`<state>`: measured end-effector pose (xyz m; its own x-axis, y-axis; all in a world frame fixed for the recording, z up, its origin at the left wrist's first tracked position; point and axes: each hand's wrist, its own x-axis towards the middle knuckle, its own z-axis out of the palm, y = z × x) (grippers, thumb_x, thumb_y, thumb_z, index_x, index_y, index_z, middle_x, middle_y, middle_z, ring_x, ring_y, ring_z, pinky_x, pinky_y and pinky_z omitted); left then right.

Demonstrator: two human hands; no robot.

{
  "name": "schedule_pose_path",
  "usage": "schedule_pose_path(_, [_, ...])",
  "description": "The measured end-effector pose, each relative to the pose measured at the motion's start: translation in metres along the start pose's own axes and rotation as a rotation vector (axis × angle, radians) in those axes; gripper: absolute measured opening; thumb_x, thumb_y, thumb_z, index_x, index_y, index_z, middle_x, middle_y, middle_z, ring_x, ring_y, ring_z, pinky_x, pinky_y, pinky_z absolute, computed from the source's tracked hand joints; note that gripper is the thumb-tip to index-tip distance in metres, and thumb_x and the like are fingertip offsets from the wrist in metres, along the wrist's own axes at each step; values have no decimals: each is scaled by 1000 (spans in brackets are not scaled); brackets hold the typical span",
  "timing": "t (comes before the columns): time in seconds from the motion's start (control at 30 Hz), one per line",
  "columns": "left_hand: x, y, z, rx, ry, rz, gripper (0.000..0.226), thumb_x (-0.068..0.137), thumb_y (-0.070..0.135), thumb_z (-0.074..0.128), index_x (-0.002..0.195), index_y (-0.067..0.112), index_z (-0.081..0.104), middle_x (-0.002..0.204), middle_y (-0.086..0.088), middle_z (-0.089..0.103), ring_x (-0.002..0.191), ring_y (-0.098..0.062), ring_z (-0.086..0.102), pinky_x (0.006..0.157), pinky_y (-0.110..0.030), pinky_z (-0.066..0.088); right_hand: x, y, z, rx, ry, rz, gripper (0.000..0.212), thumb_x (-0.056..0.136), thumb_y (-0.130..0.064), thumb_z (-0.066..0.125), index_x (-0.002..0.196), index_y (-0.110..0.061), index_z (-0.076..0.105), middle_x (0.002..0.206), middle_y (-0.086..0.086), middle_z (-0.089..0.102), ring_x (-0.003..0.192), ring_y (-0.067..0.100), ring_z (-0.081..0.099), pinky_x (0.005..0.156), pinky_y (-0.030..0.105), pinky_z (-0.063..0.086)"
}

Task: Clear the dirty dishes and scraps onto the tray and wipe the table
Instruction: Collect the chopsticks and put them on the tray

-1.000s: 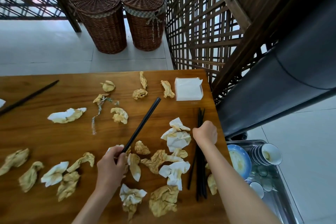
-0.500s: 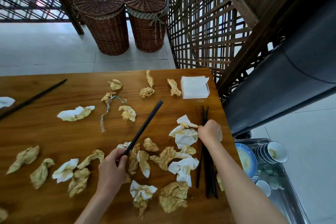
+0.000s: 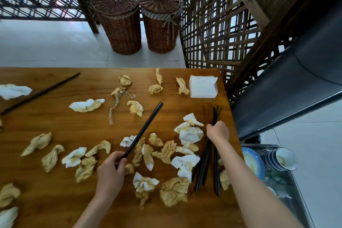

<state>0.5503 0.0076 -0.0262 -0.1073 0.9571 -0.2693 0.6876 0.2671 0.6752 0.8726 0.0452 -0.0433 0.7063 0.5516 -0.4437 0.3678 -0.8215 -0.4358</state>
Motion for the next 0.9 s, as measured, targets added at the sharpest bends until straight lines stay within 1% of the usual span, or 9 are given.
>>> schedule_pose_path(0.07, [-7, 0, -1, 6, 9, -6, 12, 89, 8, 59, 98, 16, 63, 77, 8, 62, 70, -4, 59, 52, -15, 40, -2, -1, -3, 27, -51, 18, 15, 94, -19, 45, 93, -6, 50, 87, 6, 56, 65, 17, 51, 51, 28, 38])
schedule_pose_path(0.13, [-14, 1, -2, 3, 22, -16, 12, 89, 8, 60, 99, 15, 63, 77, 10, 62, 70, -4, 58, 53, -15, 40, -4, -3, -7, 153, -99, 70, 28, 97, -17, 40, 120, -3, 46, 100, 10, 61, 70, 22, 62, 55, 30, 47])
schedule_pose_path(0.2, [-20, 2, -4, -6, 40, -29, 12, 89, 8, 60, 99, 14, 63, 77, 10, 61, 70, -4, 58, 53, -15, 40, -5, -4, -12, 288, -132, 115, 33, 99, -18, 37, 129, -6, 39, 98, 12, 64, 59, 19, 63, 51, 28, 47])
schedule_pose_path(0.27, [-25, 4, -7, -17, 57, -37, 11, 89, 9, 60, 98, 14, 63, 77, 9, 62, 70, -4, 58, 52, -14, 39, -5, -5, -17, 345, -120, 117, 30, 99, -19, 36, 126, -7, 42, 98, 13, 63, 53, 18, 59, 52, 29, 46])
schedule_pose_path(0.47, [-37, 0, -18, -45, 150, -50, 10, 90, 11, 58, 95, 18, 63, 79, 10, 61, 73, -4, 56, 54, -15, 39, -8, -26, -35, 442, -92, -18, 15, 98, -15, 38, 105, -12, 51, 83, 9, 57, 55, 19, 52, 51, 31, 44])
schedule_pose_path(0.6, [-39, -11, -32, -45, 213, -97, 10, 91, 13, 58, 94, 22, 62, 80, 12, 59, 72, -3, 56, 55, -17, 40, -21, -53, -33, 462, -135, -57, 15, 98, -17, 40, 106, -16, 52, 90, 8, 58, 67, 19, 54, 58, 30, 46])
schedule_pose_path(0.67, [-37, -20, -42, -65, 220, -120, 9, 91, 13, 58, 94, 20, 62, 81, 6, 63, 71, -10, 59, 57, -24, 45, -32, -66, -26, 473, -172, -60, 16, 98, -18, 41, 110, -17, 51, 97, 9, 57, 77, 21, 54, 66, 32, 47])
schedule_pose_path(0.73, [-33, -28, -56, -72, 227, -130, 8, 91, 12, 57, 92, 18, 62, 80, 2, 64, 69, -16, 61, 57, -30, 48, -45, -79, -15, 485, -217, -71, 18, 98, -18, 40, 113, -15, 51, 98, 10, 54, 81, 23, 52, 68, 34, 46])
schedule_pose_path(0.9, [-11, -52, -94, -40, 266, -102, 11, 92, 11, 55, 93, 19, 61, 80, 8, 62, 71, -4, 57, 54, -17, 40, -81, -110, 18, 466, -310, -122, 18, 98, -17, 38, 111, -13, 50, 78, 8, 51, 59, 20, 48, 53, 33, 42])
